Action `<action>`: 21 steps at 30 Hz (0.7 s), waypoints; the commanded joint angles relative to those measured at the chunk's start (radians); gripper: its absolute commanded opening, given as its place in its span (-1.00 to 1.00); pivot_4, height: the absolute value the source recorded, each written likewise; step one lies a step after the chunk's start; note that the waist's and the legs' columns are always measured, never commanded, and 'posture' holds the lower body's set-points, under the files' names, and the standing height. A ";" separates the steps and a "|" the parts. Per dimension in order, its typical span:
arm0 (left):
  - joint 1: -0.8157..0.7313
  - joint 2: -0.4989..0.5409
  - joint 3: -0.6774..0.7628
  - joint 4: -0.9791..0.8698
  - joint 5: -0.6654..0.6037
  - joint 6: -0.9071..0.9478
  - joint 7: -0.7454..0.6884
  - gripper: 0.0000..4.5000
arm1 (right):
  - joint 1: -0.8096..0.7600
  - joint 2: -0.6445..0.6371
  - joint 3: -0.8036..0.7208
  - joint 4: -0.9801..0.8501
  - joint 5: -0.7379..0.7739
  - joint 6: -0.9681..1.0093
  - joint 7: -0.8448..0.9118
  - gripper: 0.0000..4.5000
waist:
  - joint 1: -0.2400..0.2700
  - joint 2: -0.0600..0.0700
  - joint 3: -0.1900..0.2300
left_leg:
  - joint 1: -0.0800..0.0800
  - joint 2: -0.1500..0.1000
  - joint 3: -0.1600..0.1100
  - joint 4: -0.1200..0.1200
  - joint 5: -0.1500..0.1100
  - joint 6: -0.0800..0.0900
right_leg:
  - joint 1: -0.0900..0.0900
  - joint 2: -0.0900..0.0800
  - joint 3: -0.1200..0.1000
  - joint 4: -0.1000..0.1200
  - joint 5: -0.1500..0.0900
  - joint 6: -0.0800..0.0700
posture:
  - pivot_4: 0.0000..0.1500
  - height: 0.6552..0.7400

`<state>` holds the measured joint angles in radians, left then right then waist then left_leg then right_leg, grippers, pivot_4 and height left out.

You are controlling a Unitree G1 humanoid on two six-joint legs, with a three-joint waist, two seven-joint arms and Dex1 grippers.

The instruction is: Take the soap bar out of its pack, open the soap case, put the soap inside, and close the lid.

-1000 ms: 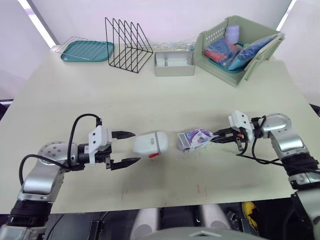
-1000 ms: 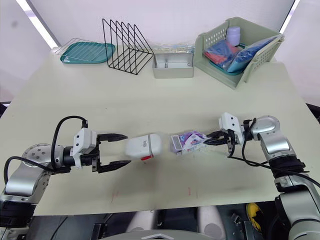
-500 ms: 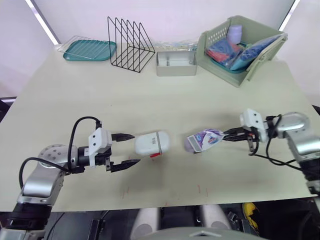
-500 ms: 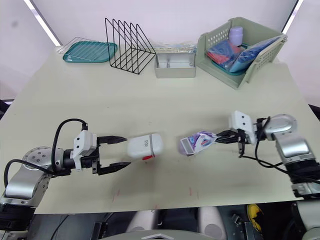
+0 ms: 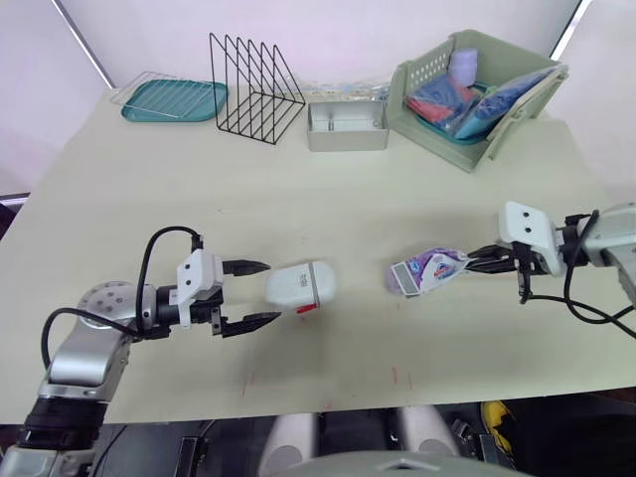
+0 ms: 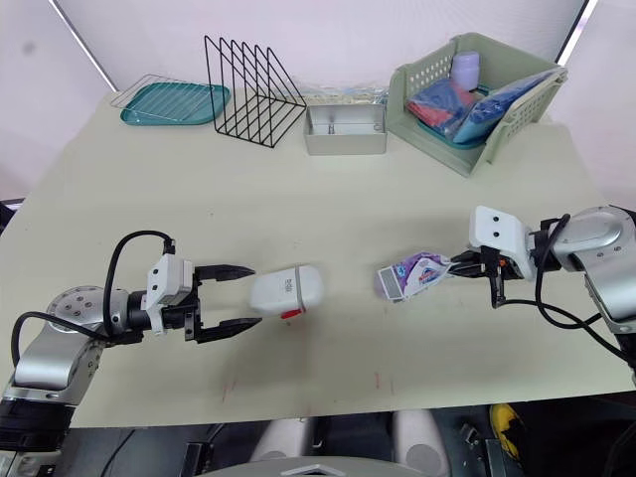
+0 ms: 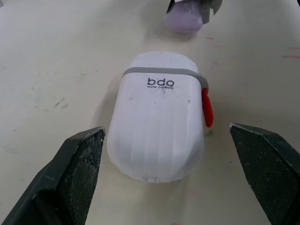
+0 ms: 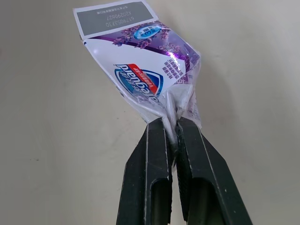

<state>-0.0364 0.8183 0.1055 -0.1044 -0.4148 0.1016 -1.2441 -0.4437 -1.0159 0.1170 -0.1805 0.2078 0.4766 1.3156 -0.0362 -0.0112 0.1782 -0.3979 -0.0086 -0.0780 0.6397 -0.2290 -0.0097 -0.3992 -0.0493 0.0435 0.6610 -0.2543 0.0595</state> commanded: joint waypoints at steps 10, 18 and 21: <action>0.008 0.005 0.004 -0.013 -0.001 -0.019 -0.016 1.00 | -0.028 -0.050 -0.017 0.031 -0.028 -0.056 0.011 -0.99 | -0.001 0.000 0.000 | -0.001 0.000 0.000 0.000 0.000 0.000 | -0.001 0.000 0.000 0.000 0.000 0.000 | 1.00 1.00; -0.011 0.002 -0.003 0.005 0.004 -0.029 -0.030 1.00 | 0.001 -0.130 -0.091 0.178 0.007 -0.156 0.081 -0.99 | 0.001 0.000 0.000 | 0.000 0.000 0.001 0.000 0.000 0.000 | -0.001 0.000 0.000 0.000 0.000 0.000 | 1.00 1.00; -0.019 0.000 -0.010 0.010 0.004 -0.033 -0.032 1.00 | 0.027 -0.134 -0.143 0.228 0.054 -0.152 0.101 -0.99 | 0.001 0.000 0.000 | 0.000 0.000 0.001 0.000 0.000 0.000 | -0.001 0.000 0.000 0.000 0.000 0.000 | 1.00 1.00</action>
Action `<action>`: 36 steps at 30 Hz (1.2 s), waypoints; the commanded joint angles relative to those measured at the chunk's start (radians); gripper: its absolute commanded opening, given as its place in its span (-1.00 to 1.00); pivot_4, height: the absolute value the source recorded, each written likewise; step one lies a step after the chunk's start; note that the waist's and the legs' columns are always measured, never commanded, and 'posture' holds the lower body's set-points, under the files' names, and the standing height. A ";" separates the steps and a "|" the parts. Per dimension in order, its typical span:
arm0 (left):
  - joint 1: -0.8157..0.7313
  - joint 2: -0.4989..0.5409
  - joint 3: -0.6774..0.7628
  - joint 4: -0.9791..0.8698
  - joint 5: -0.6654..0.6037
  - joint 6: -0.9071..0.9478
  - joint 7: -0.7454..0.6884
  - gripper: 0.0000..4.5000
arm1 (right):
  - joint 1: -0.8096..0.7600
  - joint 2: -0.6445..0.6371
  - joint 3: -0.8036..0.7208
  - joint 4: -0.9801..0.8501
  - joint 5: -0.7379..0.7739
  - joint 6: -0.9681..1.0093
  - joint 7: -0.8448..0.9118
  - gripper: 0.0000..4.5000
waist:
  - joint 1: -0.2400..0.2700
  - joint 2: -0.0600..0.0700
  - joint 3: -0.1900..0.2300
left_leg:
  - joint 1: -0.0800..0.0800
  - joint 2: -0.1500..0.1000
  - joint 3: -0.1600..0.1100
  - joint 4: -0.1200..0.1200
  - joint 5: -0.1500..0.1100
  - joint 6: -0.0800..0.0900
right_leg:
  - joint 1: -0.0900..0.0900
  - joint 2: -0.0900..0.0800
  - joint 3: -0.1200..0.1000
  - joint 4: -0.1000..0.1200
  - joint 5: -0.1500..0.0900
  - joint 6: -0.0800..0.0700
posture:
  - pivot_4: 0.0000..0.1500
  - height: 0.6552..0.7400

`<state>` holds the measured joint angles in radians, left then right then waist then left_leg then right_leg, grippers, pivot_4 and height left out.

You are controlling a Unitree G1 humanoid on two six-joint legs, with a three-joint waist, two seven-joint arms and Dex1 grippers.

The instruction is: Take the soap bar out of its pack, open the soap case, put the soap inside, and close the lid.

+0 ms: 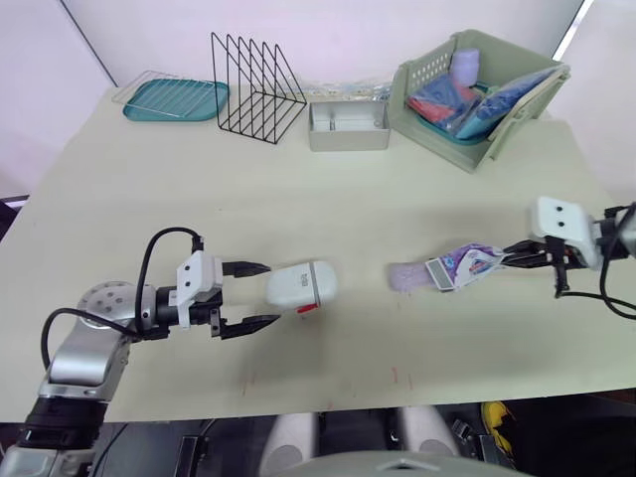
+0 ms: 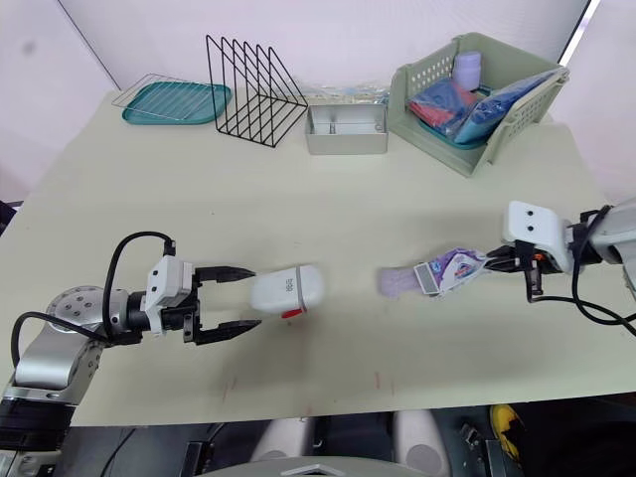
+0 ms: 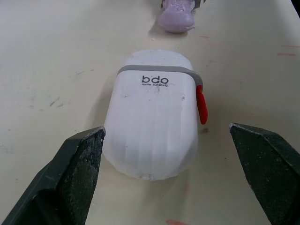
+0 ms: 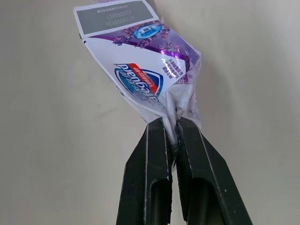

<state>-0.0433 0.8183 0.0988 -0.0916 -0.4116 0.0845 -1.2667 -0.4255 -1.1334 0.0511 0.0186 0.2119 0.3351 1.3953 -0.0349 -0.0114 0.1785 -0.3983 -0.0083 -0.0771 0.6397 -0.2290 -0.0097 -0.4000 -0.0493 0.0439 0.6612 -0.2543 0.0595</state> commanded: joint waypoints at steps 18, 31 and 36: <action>-0.035 -0.035 0.013 -0.020 -0.069 0.016 -0.002 1.00 | 0.024 0.518 -0.448 -0.115 0.130 0.533 -0.981 -0.99 | -0.003 0.000 0.000 | 0.000 0.000 0.000 0.000 0.000 0.000 | 0.000 0.001 0.002 0.002 0.000 0.000 | 1.00 1.00; -0.027 -0.050 0.029 -0.057 -0.103 0.046 0.026 1.00 | -0.010 0.805 -0.538 -0.370 0.120 0.839 -1.362 -0.99 | -0.005 0.000 0.000 | 0.000 -0.001 0.000 0.000 0.000 0.000 | 0.000 0.002 0.002 0.002 0.000 0.000 | 1.00 1.00; -0.021 -0.058 0.046 -0.092 -0.158 0.097 0.037 1.00 | 0.004 0.816 -0.564 -0.366 0.141 0.862 -1.366 -0.99 | -0.006 0.000 0.000 | 0.000 0.000 0.000 0.000 0.000 0.000 | 0.000 0.002 0.002 0.002 0.000 0.000 | 1.00 1.00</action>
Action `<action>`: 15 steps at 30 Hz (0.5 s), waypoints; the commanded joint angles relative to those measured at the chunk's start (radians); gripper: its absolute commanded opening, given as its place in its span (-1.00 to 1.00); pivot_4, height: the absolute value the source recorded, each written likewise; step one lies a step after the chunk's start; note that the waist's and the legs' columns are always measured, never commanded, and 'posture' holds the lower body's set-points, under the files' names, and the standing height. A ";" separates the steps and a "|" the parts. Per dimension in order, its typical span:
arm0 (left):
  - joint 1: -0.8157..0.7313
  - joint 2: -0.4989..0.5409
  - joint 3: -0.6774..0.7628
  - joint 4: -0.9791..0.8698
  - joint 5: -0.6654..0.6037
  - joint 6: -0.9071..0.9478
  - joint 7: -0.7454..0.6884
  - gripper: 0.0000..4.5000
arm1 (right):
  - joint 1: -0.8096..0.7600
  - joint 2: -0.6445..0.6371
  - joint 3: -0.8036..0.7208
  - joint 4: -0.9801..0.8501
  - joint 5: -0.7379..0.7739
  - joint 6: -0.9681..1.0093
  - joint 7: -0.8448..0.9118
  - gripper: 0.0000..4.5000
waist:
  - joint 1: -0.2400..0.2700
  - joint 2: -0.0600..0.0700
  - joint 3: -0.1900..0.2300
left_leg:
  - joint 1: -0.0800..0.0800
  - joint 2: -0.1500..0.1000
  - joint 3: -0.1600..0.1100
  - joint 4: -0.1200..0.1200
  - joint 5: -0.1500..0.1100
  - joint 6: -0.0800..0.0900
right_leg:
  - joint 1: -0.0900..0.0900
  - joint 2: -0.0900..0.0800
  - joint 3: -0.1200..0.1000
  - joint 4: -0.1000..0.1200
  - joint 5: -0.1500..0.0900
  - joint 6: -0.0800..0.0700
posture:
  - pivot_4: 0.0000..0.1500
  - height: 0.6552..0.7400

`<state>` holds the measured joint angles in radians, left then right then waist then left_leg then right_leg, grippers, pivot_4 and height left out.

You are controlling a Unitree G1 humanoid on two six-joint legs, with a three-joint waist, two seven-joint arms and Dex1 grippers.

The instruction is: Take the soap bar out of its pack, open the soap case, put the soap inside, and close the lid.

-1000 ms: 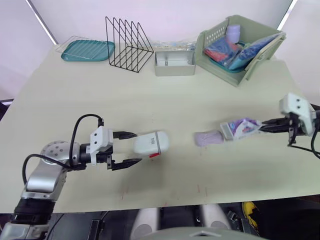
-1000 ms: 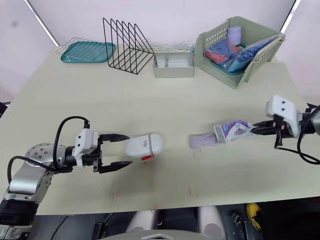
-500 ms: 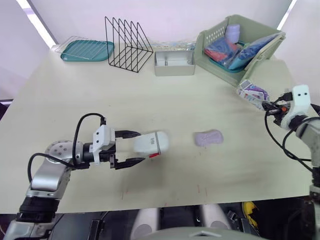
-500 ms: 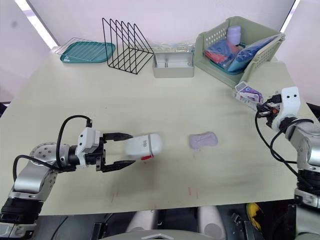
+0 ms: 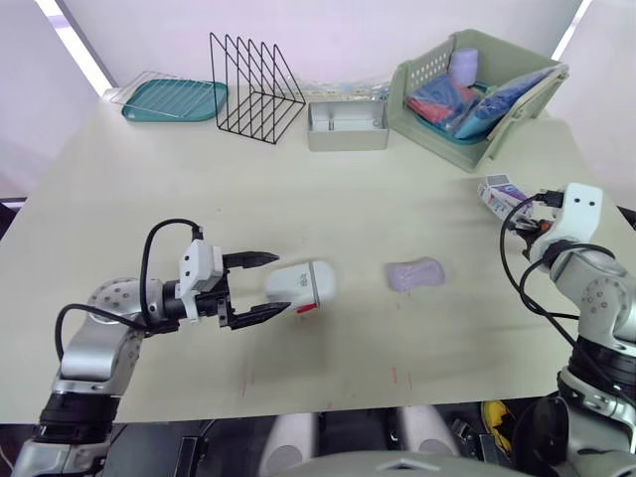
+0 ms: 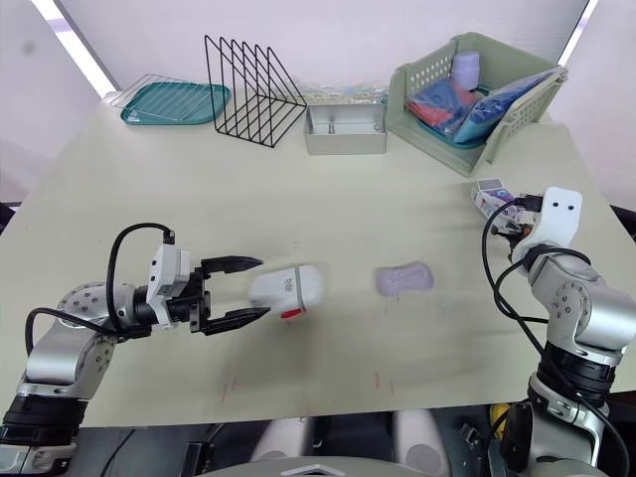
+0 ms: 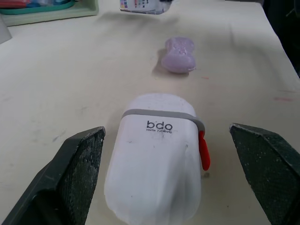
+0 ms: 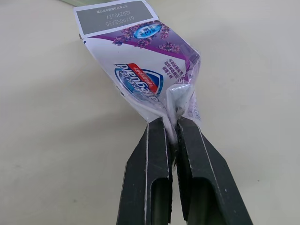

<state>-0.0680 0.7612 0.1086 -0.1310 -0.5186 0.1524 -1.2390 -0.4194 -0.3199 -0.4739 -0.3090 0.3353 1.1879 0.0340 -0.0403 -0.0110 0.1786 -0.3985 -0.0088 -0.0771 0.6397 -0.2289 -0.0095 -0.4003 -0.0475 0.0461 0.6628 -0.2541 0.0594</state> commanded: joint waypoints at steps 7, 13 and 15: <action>0.026 0.007 0.039 -0.099 -0.080 0.065 0.009 1.00 | 0.019 -0.021 -0.039 -0.026 0.028 -0.005 0.030 -0.99 | -0.001 0.000 0.000 | 0.000 0.000 0.000 0.000 0.000 0.000 | 0.000 0.000 0.000 0.000 0.000 0.000 | 1.00 1.00; 0.040 0.019 0.026 -0.085 -0.033 0.025 -0.006 1.00 | 0.031 -0.054 -0.029 -0.037 0.077 0.005 0.097 0.05 | -0.002 0.000 0.000 | 0.000 0.000 0.001 0.000 0.000 0.000 | 0.000 0.001 0.000 0.000 0.000 0.000 | 1.00 1.00; 0.040 0.016 0.025 -0.083 -0.028 0.022 -0.004 1.00 | 0.050 -0.073 -0.020 -0.047 0.086 0.003 0.119 0.35 | 0.001 0.000 0.000 | 0.000 0.000 0.001 0.000 0.000 0.000 | 0.000 0.001 0.000 0.000 0.000 0.000 | 1.00 1.00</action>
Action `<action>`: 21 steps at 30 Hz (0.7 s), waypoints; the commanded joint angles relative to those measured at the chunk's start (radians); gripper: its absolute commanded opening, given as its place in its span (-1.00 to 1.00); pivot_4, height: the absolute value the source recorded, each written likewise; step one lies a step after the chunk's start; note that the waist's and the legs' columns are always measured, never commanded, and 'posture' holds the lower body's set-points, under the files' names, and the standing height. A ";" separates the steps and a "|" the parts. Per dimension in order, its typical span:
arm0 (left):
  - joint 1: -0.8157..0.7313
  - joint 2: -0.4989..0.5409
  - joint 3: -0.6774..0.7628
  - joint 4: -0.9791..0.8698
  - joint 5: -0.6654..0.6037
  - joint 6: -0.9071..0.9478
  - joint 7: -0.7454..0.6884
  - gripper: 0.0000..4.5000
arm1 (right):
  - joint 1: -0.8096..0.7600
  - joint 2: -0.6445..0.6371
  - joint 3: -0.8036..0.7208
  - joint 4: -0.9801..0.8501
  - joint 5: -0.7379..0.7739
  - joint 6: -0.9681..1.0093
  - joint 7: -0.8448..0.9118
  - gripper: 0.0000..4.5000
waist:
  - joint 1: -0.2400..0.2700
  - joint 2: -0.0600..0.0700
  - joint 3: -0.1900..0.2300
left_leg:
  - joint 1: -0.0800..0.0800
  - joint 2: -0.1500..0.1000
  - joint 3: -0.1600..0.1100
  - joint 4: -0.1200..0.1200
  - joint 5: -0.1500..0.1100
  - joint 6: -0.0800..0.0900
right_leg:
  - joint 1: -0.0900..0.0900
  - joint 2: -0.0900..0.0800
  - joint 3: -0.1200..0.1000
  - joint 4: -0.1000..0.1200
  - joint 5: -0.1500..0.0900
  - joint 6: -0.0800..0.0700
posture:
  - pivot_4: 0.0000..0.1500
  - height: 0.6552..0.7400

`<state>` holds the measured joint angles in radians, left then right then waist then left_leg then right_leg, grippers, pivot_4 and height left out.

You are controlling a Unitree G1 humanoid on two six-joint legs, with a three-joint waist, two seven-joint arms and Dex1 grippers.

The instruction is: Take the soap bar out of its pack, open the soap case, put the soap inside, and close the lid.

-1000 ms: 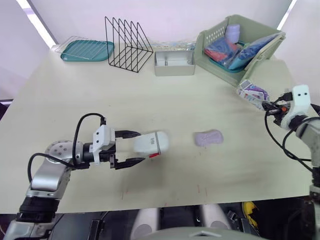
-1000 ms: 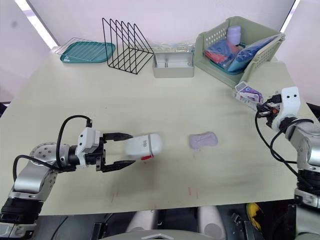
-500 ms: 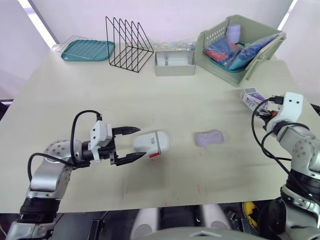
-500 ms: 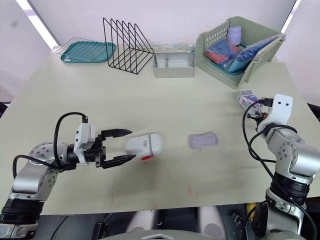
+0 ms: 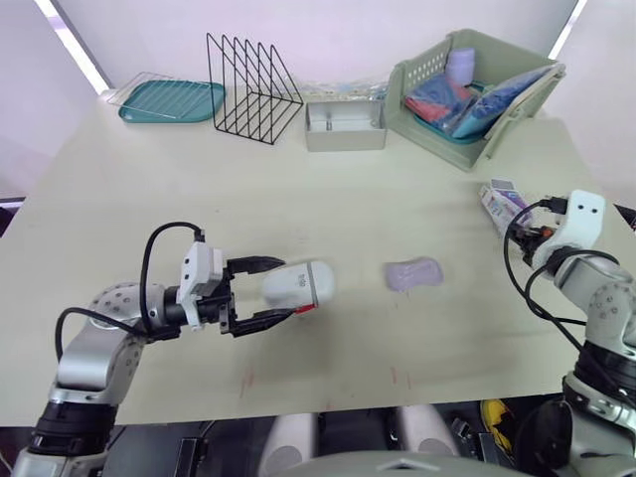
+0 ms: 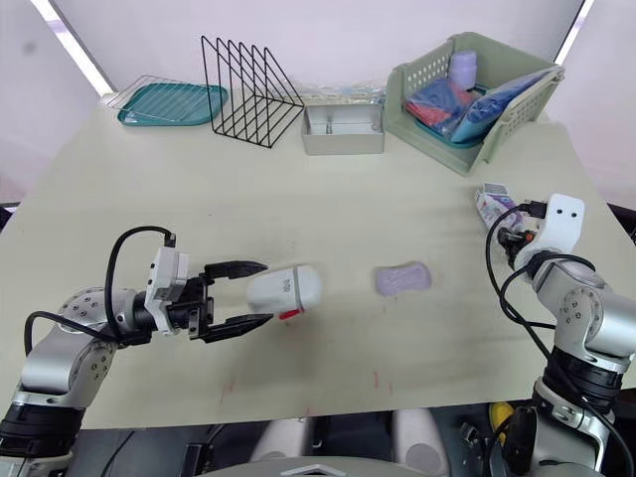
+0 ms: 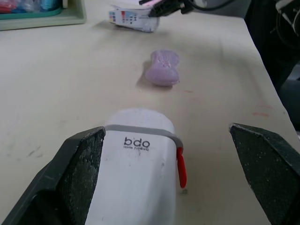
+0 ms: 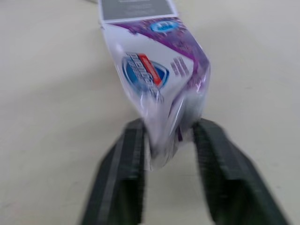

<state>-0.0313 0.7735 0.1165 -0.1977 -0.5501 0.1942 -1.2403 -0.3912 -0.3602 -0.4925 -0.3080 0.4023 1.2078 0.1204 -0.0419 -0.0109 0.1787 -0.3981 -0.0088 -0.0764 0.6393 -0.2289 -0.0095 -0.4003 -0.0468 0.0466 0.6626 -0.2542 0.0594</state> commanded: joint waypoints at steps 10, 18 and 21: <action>0.021 0.001 0.001 -0.004 0.044 -0.045 0.002 1.00 | 0.161 -0.156 0.057 -0.033 0.068 -0.176 0.257 0.96 | 0.000 0.000 0.000 | 0.000 0.000 0.000 0.000 0.000 0.000 | 0.000 0.000 0.000 -0.001 0.000 0.000 | 1.00 1.00; 0.011 0.007 0.009 0.013 0.065 -0.061 0.003 1.00 | 0.351 -0.300 0.092 0.001 0.119 -0.455 0.636 0.96 | 0.005 0.000 0.000 | 0.000 0.000 0.000 0.000 0.000 0.000 | 0.000 0.000 0.000 -0.001 0.000 0.000 | 1.00 1.00; 0.009 0.012 0.009 0.016 0.068 -0.062 0.002 1.00 | 0.429 -0.338 0.076 0.049 0.129 -0.668 0.840 0.96 | 0.004 -0.001 0.000 | 0.000 0.001 0.000 0.000 0.000 0.000 | 0.000 0.000 0.000 -0.001 0.000 0.001 | 1.00 1.00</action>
<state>-0.0177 0.7751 0.1083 -0.1738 -0.4888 0.1464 -1.2387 0.0209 -0.6704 -0.3800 -0.2723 0.5187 0.6808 0.8368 -0.0374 -0.0114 0.1787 -0.3979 -0.0080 -0.0759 0.6394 -0.2290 -0.0095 -0.3999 -0.0470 0.0462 0.6615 -0.2544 0.0603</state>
